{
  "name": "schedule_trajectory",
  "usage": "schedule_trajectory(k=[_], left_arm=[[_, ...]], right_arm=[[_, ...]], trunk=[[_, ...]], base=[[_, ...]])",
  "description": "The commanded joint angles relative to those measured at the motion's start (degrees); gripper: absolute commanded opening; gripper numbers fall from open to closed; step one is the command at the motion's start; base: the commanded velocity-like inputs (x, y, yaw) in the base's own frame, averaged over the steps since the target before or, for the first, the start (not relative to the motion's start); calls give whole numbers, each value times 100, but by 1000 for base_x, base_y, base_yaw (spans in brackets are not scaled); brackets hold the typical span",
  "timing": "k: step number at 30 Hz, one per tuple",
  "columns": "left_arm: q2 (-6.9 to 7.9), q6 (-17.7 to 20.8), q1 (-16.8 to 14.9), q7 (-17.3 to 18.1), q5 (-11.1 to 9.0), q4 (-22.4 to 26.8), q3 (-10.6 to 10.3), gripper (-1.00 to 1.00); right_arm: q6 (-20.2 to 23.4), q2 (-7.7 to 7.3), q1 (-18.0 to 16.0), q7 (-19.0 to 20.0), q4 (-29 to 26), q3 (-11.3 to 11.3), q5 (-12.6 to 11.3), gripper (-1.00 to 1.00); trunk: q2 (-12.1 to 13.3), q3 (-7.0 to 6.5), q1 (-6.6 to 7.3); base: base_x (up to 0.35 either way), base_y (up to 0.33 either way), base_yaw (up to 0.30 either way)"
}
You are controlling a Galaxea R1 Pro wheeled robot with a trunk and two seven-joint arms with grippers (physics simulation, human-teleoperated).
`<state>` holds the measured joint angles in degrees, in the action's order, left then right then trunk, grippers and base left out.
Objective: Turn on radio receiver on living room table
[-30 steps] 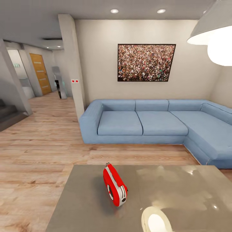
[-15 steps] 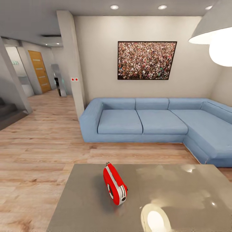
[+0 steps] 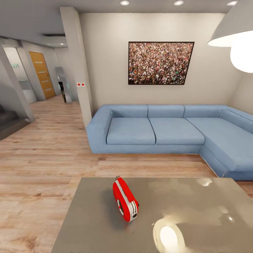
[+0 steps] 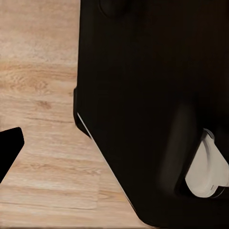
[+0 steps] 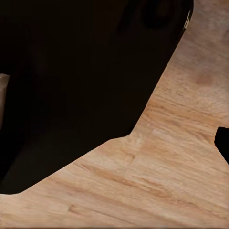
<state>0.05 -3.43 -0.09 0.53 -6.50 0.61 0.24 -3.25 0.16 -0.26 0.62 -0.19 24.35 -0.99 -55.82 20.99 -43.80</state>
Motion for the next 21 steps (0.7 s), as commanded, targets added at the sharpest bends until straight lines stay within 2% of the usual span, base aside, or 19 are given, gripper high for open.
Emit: schedule_trajectory(k=[1,8,21], left_arm=[[1,0,0,0,0,0,-2,100],[-4,0,0,1,0,0,-1,100],[1,3,0,0,0,0,0,100]], right_arm=[[0,0,0,0,0,0,1,100],[0,-5,0,0,1,-4,-2,100],[0,-7,0,0,1,-9,1,100]], trunk=[[41,-9,23],[322,-70,177],[844,-183,462]], base=[[0,0,0],[0,0,17],[0,0,83]])
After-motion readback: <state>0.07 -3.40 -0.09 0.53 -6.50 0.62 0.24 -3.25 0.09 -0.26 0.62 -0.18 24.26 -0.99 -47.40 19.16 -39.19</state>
